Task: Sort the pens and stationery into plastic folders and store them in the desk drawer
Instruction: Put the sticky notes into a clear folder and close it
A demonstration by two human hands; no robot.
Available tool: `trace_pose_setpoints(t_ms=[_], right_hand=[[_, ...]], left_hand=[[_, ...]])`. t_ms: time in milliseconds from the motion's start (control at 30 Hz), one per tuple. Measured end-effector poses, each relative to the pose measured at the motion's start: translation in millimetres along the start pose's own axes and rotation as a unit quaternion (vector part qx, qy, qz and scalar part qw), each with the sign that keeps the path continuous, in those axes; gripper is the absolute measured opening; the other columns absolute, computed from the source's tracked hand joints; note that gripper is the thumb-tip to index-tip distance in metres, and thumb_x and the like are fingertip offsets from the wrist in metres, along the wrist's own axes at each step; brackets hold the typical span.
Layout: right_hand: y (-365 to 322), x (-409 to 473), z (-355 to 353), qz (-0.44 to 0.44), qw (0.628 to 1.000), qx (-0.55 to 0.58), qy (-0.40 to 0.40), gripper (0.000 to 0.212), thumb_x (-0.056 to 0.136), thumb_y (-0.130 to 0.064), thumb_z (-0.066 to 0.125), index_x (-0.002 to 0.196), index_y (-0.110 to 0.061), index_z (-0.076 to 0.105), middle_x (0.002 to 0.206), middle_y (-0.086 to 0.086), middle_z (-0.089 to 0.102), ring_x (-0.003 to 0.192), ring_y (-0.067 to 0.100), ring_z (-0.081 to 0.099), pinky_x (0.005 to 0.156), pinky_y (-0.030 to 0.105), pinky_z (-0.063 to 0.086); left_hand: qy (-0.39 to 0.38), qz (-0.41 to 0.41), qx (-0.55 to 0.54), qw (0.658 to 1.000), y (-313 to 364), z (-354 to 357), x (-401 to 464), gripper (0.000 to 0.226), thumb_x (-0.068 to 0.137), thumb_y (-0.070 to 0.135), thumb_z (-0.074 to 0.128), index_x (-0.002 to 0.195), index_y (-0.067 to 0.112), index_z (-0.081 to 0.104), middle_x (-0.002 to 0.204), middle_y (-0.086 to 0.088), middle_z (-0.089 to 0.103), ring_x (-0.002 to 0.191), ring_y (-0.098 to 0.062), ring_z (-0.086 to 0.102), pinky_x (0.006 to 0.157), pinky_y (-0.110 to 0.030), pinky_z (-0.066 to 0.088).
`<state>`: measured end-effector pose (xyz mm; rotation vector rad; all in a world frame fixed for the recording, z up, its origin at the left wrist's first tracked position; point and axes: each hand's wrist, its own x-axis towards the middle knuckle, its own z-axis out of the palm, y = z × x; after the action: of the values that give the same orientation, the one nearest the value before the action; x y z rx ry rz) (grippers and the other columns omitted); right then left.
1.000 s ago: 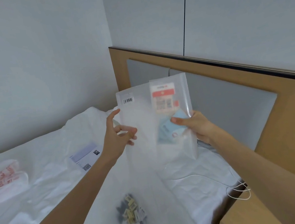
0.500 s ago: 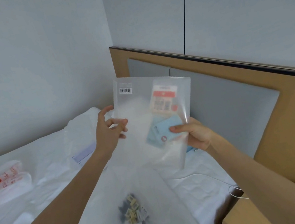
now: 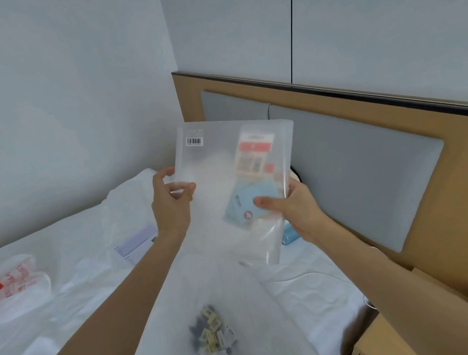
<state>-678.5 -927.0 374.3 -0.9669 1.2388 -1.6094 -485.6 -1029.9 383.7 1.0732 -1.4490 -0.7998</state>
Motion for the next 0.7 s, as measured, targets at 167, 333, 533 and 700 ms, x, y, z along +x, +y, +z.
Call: trace_pose_setpoints(t_ms=[167,333,533,700], right_hand=[[-2.4,0.0,1.0,-0.001,1.000,-0.022,-0.012,0.037,0.072,0.000,0.077,0.107,0.001,0.064,0.101,0.014,0.071,0.092,0.030,0.070,0.078,0.039,0.057],[-4.0,-1.6,-2.5,0.007,1.000,-0.025,-0.009,0.035,0.072,0.002,0.077,0.105,0.001,0.065,0.101,0.015,0.071,0.090,0.028,0.070,0.074,0.036,0.057],[-6.7,-5.9,-5.2,-0.001,1.000,-0.007,0.005,0.027,0.071,0.004,0.076,0.094,-0.008,0.068,0.092,0.009,0.073,0.084,0.024,0.071,0.070,0.033,0.058],[-10.4,-6.9,-2.1,-0.016,1.000,-0.009,0.019,0.027,0.069,0.004,0.078,0.087,-0.013,0.068,0.086,0.004,0.073,0.080,0.020,0.071,0.067,0.030,0.057]], left_hand=[[0.002,-0.005,0.004,1.000,-0.5,2.9,8.6,0.040,0.087,0.012,0.066,0.121,0.020,0.046,0.080,0.009,0.061,0.065,-0.005,0.056,0.054,-0.002,0.038],[0.001,-0.009,0.006,1.000,-4.2,8.4,1.2,0.039,0.089,0.013,0.064,0.124,0.021,0.047,0.083,0.009,0.059,0.073,-0.004,0.053,0.069,-0.012,0.041],[-0.002,0.073,0.070,0.995,-2.8,14.9,-11.0,0.043,0.087,0.024,0.067,0.126,0.029,0.049,0.125,0.001,0.039,0.114,-0.005,0.036,0.103,-0.027,0.030],[0.010,0.155,0.172,0.973,10.2,25.1,-28.4,0.060,0.070,0.063,0.057,0.122,0.033,0.057,0.136,0.006,0.041,0.131,-0.011,0.032,0.106,-0.035,0.022]])
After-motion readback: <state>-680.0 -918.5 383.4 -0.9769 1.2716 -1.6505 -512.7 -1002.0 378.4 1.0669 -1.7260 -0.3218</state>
